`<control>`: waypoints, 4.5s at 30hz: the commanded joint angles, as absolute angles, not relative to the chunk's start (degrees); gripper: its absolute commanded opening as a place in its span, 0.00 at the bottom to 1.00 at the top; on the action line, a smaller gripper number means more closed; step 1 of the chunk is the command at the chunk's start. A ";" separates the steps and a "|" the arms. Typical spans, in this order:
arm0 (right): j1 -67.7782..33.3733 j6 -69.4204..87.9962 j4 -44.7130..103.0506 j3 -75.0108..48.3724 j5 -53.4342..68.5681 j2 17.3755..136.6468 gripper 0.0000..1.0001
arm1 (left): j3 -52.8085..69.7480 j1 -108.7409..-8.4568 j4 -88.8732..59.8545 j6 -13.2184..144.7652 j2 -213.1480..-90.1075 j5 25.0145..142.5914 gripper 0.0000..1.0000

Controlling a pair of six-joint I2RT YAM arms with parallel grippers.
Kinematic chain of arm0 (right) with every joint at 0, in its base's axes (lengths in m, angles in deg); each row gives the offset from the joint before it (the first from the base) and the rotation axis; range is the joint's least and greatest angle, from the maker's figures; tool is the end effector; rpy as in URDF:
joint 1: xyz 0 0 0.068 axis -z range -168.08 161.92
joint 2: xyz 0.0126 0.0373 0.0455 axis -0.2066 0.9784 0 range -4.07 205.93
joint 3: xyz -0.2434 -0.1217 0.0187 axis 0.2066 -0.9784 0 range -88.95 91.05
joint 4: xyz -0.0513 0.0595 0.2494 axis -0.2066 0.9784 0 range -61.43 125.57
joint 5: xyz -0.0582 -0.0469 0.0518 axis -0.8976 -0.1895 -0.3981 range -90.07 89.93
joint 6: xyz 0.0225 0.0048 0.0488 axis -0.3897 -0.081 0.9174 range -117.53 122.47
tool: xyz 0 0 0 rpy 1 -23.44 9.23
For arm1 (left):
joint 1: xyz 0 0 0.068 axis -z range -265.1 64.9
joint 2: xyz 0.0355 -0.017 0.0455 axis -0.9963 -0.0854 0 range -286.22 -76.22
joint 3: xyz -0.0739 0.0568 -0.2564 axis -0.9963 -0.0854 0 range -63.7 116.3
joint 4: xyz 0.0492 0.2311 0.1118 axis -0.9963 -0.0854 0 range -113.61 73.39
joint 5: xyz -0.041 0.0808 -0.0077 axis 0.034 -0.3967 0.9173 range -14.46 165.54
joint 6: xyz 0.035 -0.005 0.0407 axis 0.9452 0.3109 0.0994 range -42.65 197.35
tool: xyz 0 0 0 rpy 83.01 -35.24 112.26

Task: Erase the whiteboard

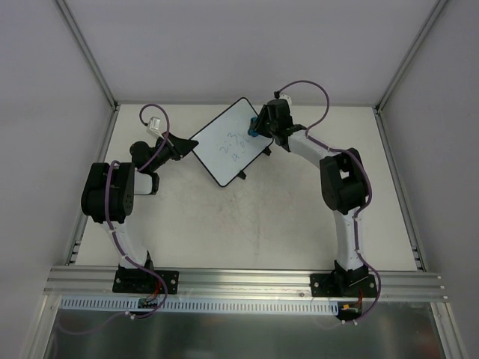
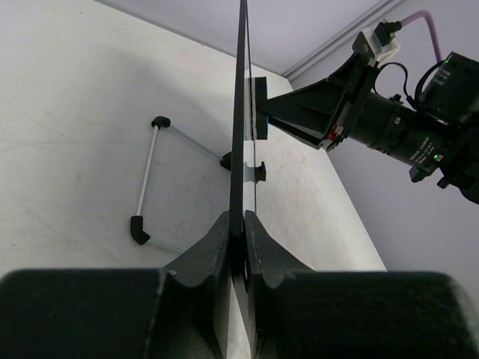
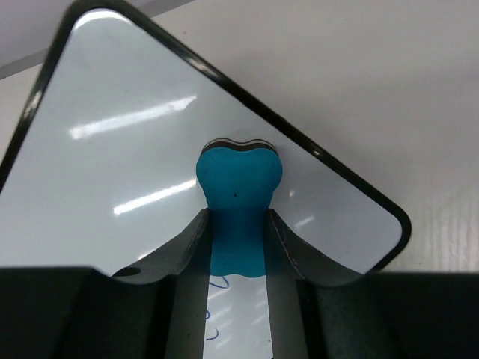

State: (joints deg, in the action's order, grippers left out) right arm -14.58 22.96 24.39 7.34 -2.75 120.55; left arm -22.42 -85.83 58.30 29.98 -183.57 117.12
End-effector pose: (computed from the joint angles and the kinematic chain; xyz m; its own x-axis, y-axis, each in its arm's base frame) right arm 0.4608 0.2280 0.2224 -0.4855 0.1486 -0.8615 -0.2537 0.9191 0.3015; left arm 0.3526 -0.0192 0.1814 -0.3714 -0.5551 -0.7442 0.5508 0.5136 -0.6579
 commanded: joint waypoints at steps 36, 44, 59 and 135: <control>-25.51 8.11 18.47 8.60 9.14 118.80 0.00 | -22.83 -85.45 62.31 34.20 -183.54 119.84 0.00; -28.15 3.70 18.64 10.19 11.79 119.42 0.01 | -22.83 -85.36 62.31 34.20 -183.45 120.02 0.00; -26.49 7.48 22.25 7.91 -2.53 117.84 0.00 | -23.09 -85.36 62.40 34.11 -183.18 120.10 0.00; -30.53 4.06 21.81 4.65 3.35 117.04 0.00 | -21.43 -85.36 61.52 33.50 -183.71 120.89 0.00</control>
